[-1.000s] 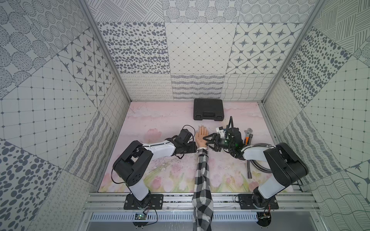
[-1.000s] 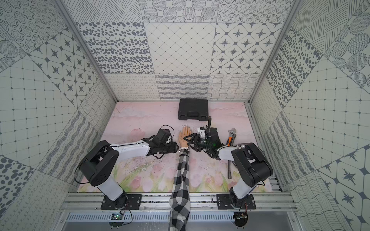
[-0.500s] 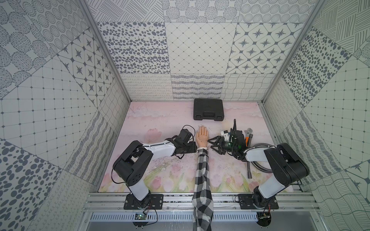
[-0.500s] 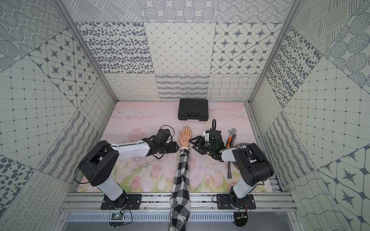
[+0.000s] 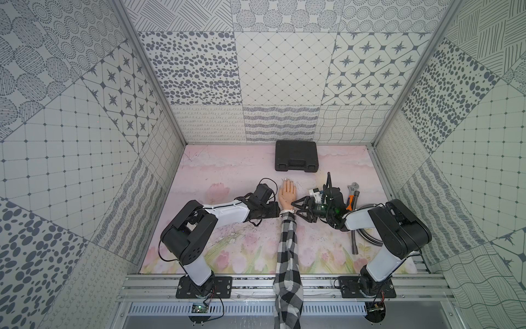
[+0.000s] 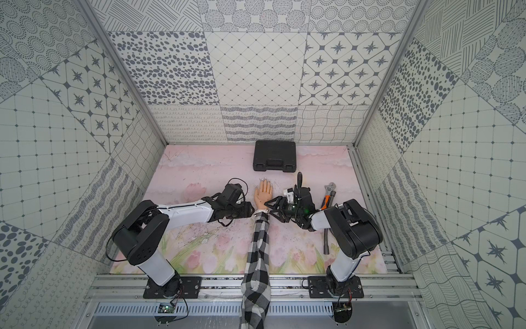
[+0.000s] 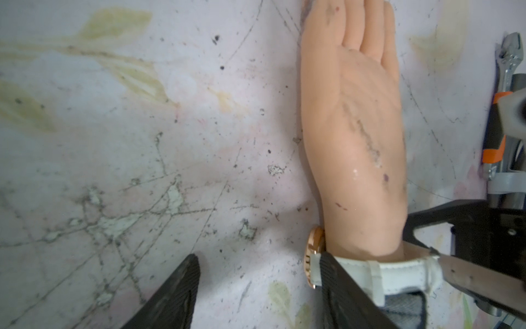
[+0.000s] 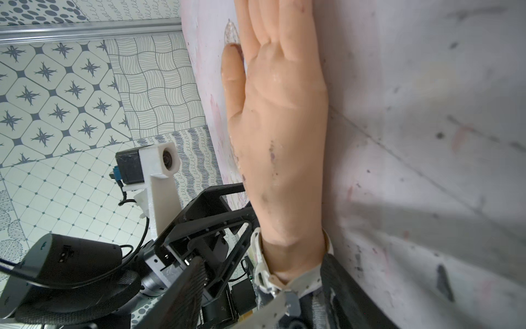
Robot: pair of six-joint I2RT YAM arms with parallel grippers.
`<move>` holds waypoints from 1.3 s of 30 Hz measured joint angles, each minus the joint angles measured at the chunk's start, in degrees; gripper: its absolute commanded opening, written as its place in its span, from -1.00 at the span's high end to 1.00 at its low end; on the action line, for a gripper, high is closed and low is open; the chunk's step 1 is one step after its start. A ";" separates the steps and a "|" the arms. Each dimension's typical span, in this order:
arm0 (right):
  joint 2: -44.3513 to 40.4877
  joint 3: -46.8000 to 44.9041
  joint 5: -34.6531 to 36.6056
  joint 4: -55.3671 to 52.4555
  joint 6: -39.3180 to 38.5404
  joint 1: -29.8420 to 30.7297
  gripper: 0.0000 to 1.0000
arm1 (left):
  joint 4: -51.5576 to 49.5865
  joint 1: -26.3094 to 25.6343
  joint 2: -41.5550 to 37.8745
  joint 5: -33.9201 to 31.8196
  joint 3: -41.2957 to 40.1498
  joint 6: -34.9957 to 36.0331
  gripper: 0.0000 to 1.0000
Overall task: Take off the watch
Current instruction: Untie the watch from the hand.
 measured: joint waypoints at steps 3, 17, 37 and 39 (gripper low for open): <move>-0.55 0.61 -0.13 -0.13 0.61 0.55 -0.28 | 0.26 0.00 0.11 0.02 -0.02 0.00 -0.37; -5.62 5.53 -1.44 -0.42 3.43 2.99 -0.23 | 2.45 -0.02 0.28 0.15 -0.66 0.00 -0.37; -26.40 2.45 17.70 -38.51 -27.45 6.25 0.12 | 2.19 -0.04 0.20 0.20 -0.50 -0.02 -0.37; -25.59 2.16 20.81 -40.04 -29.62 9.16 0.15 | 1.92 -0.04 0.20 0.26 -0.39 -0.02 -0.37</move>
